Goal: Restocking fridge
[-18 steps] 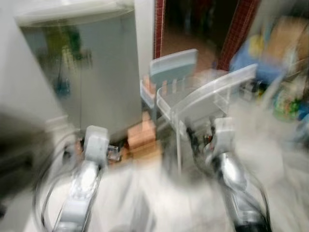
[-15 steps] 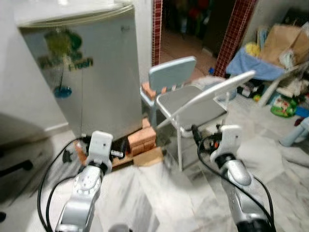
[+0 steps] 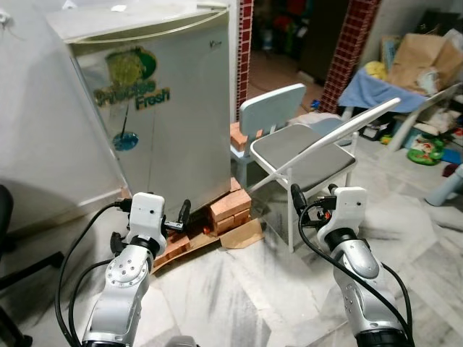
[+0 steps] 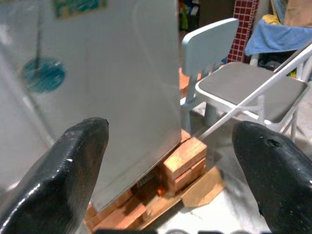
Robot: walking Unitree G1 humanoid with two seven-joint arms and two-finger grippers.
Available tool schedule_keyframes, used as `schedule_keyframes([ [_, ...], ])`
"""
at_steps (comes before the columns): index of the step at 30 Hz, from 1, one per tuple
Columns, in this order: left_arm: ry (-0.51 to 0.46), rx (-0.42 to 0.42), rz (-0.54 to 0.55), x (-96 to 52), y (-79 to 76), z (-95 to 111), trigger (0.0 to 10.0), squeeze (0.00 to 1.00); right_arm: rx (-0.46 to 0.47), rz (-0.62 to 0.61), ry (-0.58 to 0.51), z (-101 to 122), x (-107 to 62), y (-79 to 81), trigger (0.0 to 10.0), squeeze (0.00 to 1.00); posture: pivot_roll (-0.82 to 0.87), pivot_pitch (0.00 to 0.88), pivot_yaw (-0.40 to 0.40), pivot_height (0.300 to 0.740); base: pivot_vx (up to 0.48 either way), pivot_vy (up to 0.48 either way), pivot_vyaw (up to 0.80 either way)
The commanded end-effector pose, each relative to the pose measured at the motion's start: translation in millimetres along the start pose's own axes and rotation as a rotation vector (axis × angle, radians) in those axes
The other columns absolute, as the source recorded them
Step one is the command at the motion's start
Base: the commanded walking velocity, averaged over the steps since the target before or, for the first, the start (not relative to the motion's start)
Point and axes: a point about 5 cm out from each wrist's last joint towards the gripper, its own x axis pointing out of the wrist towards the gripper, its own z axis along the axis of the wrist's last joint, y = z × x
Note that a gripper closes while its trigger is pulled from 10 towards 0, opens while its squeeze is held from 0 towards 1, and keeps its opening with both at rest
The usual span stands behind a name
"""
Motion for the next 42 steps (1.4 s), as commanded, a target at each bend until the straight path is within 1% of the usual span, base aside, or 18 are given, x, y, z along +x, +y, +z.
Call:
schedule_keyframes([
  [1, 0.004, -0.001, 0.007, 0.8, 5.0, 0, 10.0, 0.00, 0.001, 0.016, -0.015, 5, 1.9, 6.0, 10.0, 0.00, 0.08, 0.000, -0.008, 0.740, 0.000, 0.480, 0.00],
  [7, -0.002, -0.010, 0.002, 3.0, 3.3, 1, 10.0, 0.00, 0.007, 0.019, -0.008, 4, -0.5, 8.8, 10.0, 0.00, 0.08, 0.000, -0.011, 0.740, 0.000, 0.480, 0.00],
  [10, -0.003, -0.012, -0.008, 4.0, 2.3, 1, 10.0, 0.00, 0.008, 0.015, -0.003, 3, 0.2, 7.7, 10.0, 0.00, 0.08, 0.000, -0.011, 0.740, 0.000, 0.480, -0.69],
  [16, -0.002, -0.016, -0.003, 4.6, 3.3, 1, 10.0, 0.00, 0.006, 0.006, -0.002, 4, 0.5, 6.2, 10.0, 0.00, 0.08, 0.000, -0.013, 0.740, 0.000, 0.480, 0.00],
  [25, -0.003, -0.020, 0.009, 3.1, 3.5, -2, 10.0, 0.00, 0.002, 0.014, 0.002, 3, -0.5, 6.9, 10.0, 0.00, 0.08, 0.000, -0.015, 0.740, 0.000, 0.480, -0.53],
  [30, -0.019, -0.008, 0.008, 3.2, 5.2, -1, 10.0, 0.00, -0.020, 0.002, 0.007, 4, -6.0, 2.6, 10.0, 0.00, 0.08, 0.000, -0.014, 0.740, 0.000, 0.480, 0.00],
  [35, -0.015, -0.018, 0.030, 3.8, 9.6, -2, 10.0, 0.00, -0.024, -0.012, 0.015, 2, -10.1, -2.3, 10.0, 0.00, 0.08, 0.000, -0.015, 0.740, 0.000, 0.480, -0.79],
  [42, -0.018, -0.022, 0.052, 5.6, 9.5, -4, 10.0, 0.00, -0.022, -0.006, 0.007, 5, -5.0, 0.5, 10.0, 0.00, 0.08, 0.000, -0.032, 0.740, 0.000, 0.480, -0.59],
])
